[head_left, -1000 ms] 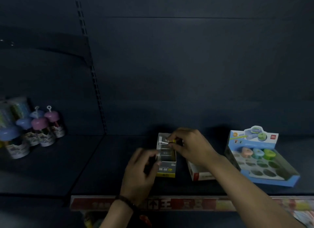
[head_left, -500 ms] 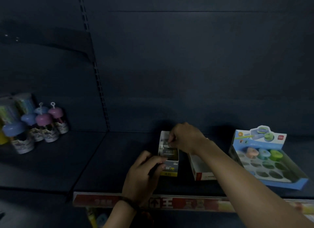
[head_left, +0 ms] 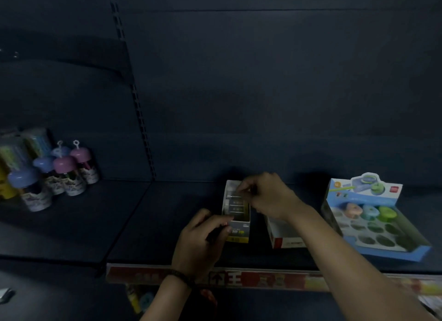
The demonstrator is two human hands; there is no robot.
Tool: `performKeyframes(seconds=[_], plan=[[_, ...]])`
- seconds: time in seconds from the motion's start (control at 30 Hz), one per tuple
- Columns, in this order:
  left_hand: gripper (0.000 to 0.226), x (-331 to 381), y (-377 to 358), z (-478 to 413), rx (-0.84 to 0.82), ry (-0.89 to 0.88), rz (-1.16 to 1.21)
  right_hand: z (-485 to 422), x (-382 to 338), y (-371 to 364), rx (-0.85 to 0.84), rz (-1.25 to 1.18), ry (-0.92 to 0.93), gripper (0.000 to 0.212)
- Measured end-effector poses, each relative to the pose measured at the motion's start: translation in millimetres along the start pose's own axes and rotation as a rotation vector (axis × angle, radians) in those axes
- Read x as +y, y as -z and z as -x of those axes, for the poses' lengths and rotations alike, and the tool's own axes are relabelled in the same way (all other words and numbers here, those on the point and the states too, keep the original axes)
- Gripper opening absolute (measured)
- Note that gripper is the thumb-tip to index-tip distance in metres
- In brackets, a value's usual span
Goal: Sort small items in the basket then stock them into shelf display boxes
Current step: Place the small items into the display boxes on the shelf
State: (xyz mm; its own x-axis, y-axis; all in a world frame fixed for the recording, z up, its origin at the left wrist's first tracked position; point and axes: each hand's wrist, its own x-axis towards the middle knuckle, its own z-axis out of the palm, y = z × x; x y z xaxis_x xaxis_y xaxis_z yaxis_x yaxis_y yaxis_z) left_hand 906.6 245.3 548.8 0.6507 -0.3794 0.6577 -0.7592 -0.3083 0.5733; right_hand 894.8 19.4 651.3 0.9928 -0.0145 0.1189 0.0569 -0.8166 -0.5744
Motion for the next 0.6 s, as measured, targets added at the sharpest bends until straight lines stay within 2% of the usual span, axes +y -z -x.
performKeyframes(seconds=[0.13,0.2,0.27,0.33,0.4,0.5,0.6], plan=[[0.018,18,7,2,0.1,-0.039,0.001,56,5,0,0.287,-0.033,0.031,0.018],[0.012,38,4,13,0.135,-0.144,0.022,92,9,1,0.341,-0.004,-0.016,0.017],[0.009,59,-11,31,0.096,-0.252,0.103,131,16,0,0.386,-0.006,-0.078,0.017],[0.008,82,-38,55,-0.039,-0.315,0.194,178,26,-7,0.418,-0.012,-0.164,0.014],[0.01,102,-72,86,-0.273,-0.331,0.267,235,39,-22,0.461,0.001,-0.297,0.011],[0.01,131,-125,139,-0.639,-0.349,0.305,334,58,-56,0.501,0.01,-0.578,0.011],[0.014,166,-168,194,-0.94,-0.482,0.323,440,66,-90,0.53,0.029,-0.889,0.013]])
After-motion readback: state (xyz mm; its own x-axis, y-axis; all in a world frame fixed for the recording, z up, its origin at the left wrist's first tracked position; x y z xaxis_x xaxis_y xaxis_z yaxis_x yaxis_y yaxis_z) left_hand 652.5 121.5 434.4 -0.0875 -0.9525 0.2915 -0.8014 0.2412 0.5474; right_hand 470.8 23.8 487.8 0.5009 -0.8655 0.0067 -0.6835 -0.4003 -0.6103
